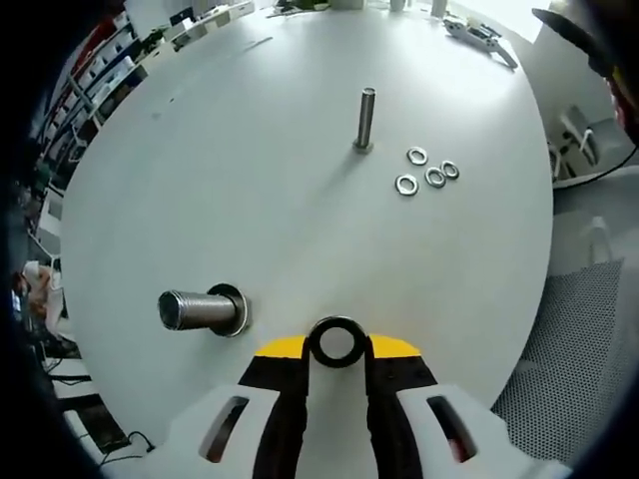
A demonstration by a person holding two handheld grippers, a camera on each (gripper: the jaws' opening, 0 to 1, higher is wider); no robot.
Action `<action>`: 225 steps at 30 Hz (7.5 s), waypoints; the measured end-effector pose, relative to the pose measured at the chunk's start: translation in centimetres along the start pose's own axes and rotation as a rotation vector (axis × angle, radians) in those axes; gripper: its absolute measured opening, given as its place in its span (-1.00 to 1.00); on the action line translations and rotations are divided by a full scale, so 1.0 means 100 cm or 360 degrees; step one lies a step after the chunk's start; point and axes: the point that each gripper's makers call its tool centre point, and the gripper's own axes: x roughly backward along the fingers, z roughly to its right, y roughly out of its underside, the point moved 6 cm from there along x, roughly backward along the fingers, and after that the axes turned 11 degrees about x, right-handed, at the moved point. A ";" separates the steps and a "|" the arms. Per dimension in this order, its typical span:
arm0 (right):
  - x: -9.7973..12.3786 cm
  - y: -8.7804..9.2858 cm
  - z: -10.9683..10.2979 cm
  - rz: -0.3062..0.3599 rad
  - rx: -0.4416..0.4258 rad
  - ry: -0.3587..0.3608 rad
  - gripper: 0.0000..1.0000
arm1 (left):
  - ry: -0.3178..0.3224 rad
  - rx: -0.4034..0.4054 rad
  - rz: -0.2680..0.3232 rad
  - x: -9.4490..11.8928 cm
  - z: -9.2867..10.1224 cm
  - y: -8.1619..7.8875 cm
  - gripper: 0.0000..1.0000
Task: Place the washer onto the threaded stud by aligning its center hole with the stud, sliding it down to the base, and recovering from edge contact or off-axis alignment until the washer reaches the visible bottom stop.
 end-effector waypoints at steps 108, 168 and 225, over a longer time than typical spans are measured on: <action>0.002 0.001 0.002 -0.0013 -0.0007 -0.0001 0.09 | -0.0253 -0.0087 -0.0036 0.050 -0.057 -0.047 -0.59; -0.002 0.006 -0.011 -0.0042 0.0034 -0.0073 0.09 | -0.0189 0.0375 0.0784 0.110 -0.006 -0.017 -0.55; -0.008 0.028 -0.008 -0.0202 0.0030 -0.0054 0.06 | -0.0298 0.0605 0.1747 0.171 0.041 0.008 -0.46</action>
